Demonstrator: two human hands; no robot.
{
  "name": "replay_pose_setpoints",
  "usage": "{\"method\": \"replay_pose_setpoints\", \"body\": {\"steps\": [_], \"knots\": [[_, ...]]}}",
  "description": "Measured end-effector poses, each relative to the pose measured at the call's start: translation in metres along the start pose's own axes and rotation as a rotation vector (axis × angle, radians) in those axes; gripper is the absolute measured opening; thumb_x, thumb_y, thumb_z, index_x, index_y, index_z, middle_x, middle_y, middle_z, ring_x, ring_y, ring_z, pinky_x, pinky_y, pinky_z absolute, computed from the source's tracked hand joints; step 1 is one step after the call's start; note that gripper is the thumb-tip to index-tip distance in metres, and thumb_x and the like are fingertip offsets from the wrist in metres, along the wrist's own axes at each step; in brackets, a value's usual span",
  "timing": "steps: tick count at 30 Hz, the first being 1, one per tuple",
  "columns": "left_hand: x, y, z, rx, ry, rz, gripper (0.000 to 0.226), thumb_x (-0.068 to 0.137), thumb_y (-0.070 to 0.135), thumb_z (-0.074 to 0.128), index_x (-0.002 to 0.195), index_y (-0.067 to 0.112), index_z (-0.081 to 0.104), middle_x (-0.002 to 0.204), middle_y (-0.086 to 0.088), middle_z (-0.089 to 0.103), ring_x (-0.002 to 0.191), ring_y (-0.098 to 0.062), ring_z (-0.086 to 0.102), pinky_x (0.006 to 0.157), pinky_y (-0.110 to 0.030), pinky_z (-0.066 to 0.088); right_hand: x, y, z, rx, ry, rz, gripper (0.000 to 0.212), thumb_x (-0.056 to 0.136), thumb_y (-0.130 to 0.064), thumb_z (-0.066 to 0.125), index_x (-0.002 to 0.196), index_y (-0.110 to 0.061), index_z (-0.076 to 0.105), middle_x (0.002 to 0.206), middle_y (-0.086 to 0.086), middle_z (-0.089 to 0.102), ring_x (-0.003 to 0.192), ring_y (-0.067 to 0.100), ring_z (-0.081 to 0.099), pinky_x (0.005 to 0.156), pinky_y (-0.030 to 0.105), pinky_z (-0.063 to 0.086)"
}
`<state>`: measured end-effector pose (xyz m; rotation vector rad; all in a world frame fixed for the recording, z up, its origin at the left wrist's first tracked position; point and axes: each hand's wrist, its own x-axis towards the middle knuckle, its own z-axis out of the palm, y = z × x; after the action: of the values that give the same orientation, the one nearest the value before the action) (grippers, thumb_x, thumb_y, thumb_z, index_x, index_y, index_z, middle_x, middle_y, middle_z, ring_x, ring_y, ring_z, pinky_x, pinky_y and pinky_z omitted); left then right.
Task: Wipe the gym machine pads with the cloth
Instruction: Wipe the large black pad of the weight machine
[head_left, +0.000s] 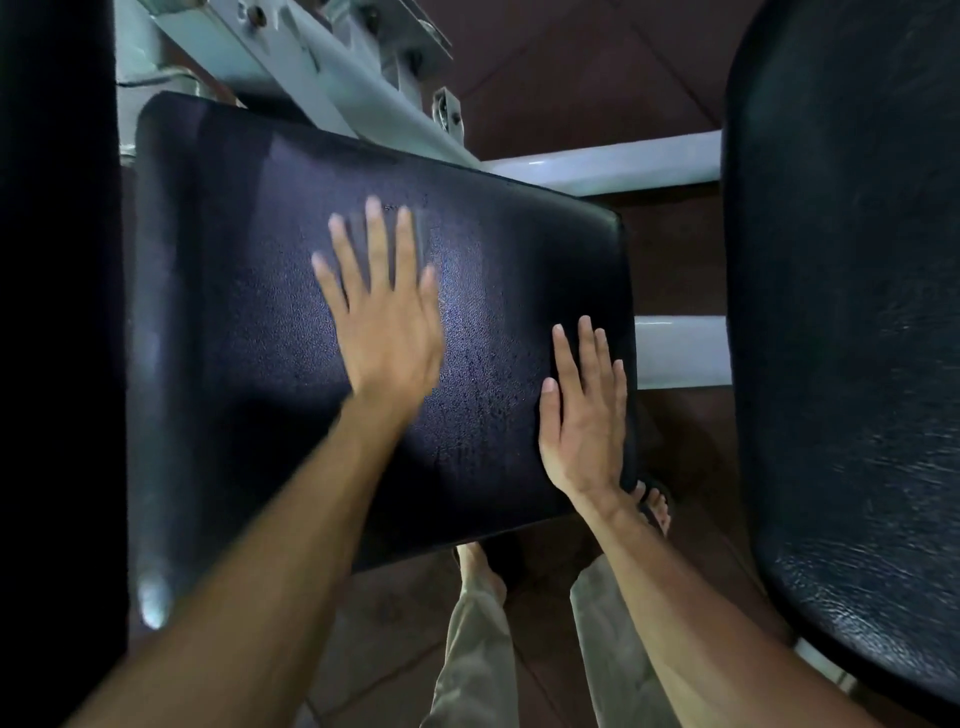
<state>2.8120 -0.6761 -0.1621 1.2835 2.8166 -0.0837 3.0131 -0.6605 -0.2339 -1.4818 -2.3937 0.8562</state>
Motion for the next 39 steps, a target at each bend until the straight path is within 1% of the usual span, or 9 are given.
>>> {"method": "replay_pose_setpoints", "body": {"steps": [5,10,15,19,23,28,33,36,39], "knots": [[-0.157,0.031,0.017,0.002,-0.127,0.186,0.059,0.104,0.039,0.026,0.159,0.021,0.012,0.168,-0.004,0.004,0.154,-0.034,-0.006,0.124,-0.049,0.001,-0.001,0.000,-0.002,0.033,-0.001,0.002,0.052,0.104,-0.032,0.027,0.155,-0.024,0.024,0.166,0.001,0.013,0.154,0.014,0.004,0.126,0.042,0.008],[-0.050,0.049,0.019,0.053,-0.121,0.275,0.056,0.106,0.039,0.016,0.159,0.023,0.013,0.168,-0.005,0.005,0.154,-0.035,0.000,0.123,-0.049,-0.007,-0.001,0.001,0.000,0.021,0.006,0.009,0.051,0.104,-0.031,0.027,0.155,-0.025,0.023,0.166,0.000,0.012,0.154,0.014,0.004,0.126,0.043,0.009],[0.065,0.013,-0.001,0.056,-0.063,0.076,0.058,0.105,0.042,0.008,0.159,0.022,0.002,0.168,-0.005,-0.003,0.153,-0.036,-0.007,0.123,-0.054,-0.007,0.000,0.003,0.002,0.010,0.016,-0.004,0.052,0.104,-0.028,0.031,0.155,-0.025,0.024,0.166,0.001,0.012,0.154,0.015,0.005,0.126,0.042,0.008],[-0.028,0.001,-0.001,-0.013,-0.031,0.024,0.058,0.106,0.042,0.014,0.159,0.021,0.005,0.168,-0.006,0.000,0.154,-0.038,-0.004,0.124,-0.054,-0.001,-0.002,0.001,0.001,0.005,0.011,0.002,0.052,0.104,-0.028,0.031,0.155,-0.025,0.024,0.166,0.001,0.013,0.154,0.016,0.005,0.126,0.043,0.009],[-0.145,0.028,0.015,-0.007,-0.118,0.122,0.059,0.105,0.041,0.022,0.159,0.022,0.010,0.168,-0.004,0.005,0.154,-0.037,0.000,0.125,-0.051,0.004,-0.001,0.000,-0.002,0.037,0.010,0.000,0.051,0.104,-0.030,0.028,0.155,-0.023,0.027,0.166,0.002,0.015,0.154,0.016,0.006,0.125,0.043,0.011],[-0.059,0.054,0.023,0.019,-0.112,0.246,0.055,0.106,0.040,0.015,0.159,0.024,0.012,0.168,-0.004,0.008,0.154,-0.034,0.001,0.122,-0.047,-0.010,-0.001,0.003,0.000,0.034,0.015,-0.002,0.051,0.105,-0.031,0.028,0.155,-0.025,0.025,0.166,0.000,0.013,0.154,0.014,0.005,0.126,0.042,0.009],[0.063,0.033,0.011,0.053,-0.047,0.134,0.057,0.105,0.042,0.008,0.159,0.023,0.008,0.168,-0.005,0.006,0.154,-0.036,-0.002,0.121,-0.054,-0.007,0.001,0.003,0.005,0.033,0.037,-0.006,0.051,0.104,-0.027,0.034,0.154,-0.025,0.027,0.165,-0.001,0.015,0.154,0.014,0.006,0.126,0.038,0.006],[0.033,0.018,0.008,0.022,-0.013,0.103,0.057,0.106,0.042,0.009,0.159,0.023,0.006,0.168,-0.005,0.003,0.154,-0.038,-0.004,0.123,-0.055,-0.005,0.000,0.003,0.003,0.035,0.035,-0.001,0.051,0.104,-0.028,0.033,0.154,-0.025,0.027,0.166,0.000,0.014,0.154,0.014,0.006,0.126,0.039,0.006],[-0.060,0.022,0.013,-0.032,-0.056,0.077,0.057,0.106,0.042,0.016,0.159,0.023,0.006,0.168,-0.005,0.002,0.153,-0.038,-0.006,0.123,-0.050,-0.008,0.000,0.002,0.001,0.037,0.027,-0.008,0.051,0.104,-0.030,0.031,0.155,-0.025,0.025,0.166,0.000,0.013,0.154,0.014,0.005,0.126,0.039,0.006]]}}
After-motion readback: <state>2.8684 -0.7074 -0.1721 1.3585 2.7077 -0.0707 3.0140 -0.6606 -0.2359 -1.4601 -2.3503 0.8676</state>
